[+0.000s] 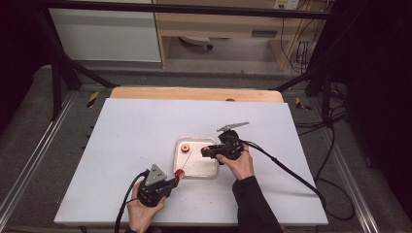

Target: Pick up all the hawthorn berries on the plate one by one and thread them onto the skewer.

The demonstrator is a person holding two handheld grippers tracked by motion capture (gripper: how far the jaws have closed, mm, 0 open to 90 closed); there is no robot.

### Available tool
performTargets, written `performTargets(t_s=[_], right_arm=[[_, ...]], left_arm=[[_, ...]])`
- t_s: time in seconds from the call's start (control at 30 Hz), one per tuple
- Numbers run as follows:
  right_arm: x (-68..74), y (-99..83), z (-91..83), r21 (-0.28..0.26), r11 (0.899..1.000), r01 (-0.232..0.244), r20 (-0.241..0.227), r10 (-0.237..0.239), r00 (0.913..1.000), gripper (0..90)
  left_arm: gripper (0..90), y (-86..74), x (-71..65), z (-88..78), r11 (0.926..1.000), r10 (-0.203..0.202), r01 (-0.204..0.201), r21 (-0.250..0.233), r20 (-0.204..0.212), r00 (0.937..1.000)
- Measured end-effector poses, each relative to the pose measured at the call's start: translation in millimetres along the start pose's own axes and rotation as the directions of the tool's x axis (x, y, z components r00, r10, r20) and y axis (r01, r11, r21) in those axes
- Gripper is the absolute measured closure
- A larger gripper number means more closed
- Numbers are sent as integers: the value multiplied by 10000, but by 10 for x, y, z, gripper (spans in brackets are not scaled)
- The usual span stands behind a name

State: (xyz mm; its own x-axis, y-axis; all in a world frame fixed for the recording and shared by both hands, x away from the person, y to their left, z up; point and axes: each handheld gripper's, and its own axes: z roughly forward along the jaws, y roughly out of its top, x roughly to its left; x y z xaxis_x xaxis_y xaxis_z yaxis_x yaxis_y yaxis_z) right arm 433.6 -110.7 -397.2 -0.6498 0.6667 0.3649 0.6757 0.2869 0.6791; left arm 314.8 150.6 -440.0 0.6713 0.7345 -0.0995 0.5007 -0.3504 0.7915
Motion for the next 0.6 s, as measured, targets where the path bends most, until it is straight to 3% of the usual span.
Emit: performTargets(t_s=[0.1,0.2,0.47,0.6], right_arm=[[-3,-70,-42,-596,9979,-241,-192,230,9996,607],[-7,-139,-79,-1303,9894,-635,-488,575,9972,607],[4,-250,-114,-2435,9616,-1269,-885,1083,9902,607],[17,-285,-111,-2748,9513,-1396,-974,1169,9884,607]], left_arm=[[882,12,-29,13,10000,0,0,-24,35,10000],[882,29,-59,23,10000,76,-75,-59,64,10000],[882,44,-132,56,9999,23,-23,-101,36,10000],[882,44,-168,64,9999,-19,19,-131,46,10000]])
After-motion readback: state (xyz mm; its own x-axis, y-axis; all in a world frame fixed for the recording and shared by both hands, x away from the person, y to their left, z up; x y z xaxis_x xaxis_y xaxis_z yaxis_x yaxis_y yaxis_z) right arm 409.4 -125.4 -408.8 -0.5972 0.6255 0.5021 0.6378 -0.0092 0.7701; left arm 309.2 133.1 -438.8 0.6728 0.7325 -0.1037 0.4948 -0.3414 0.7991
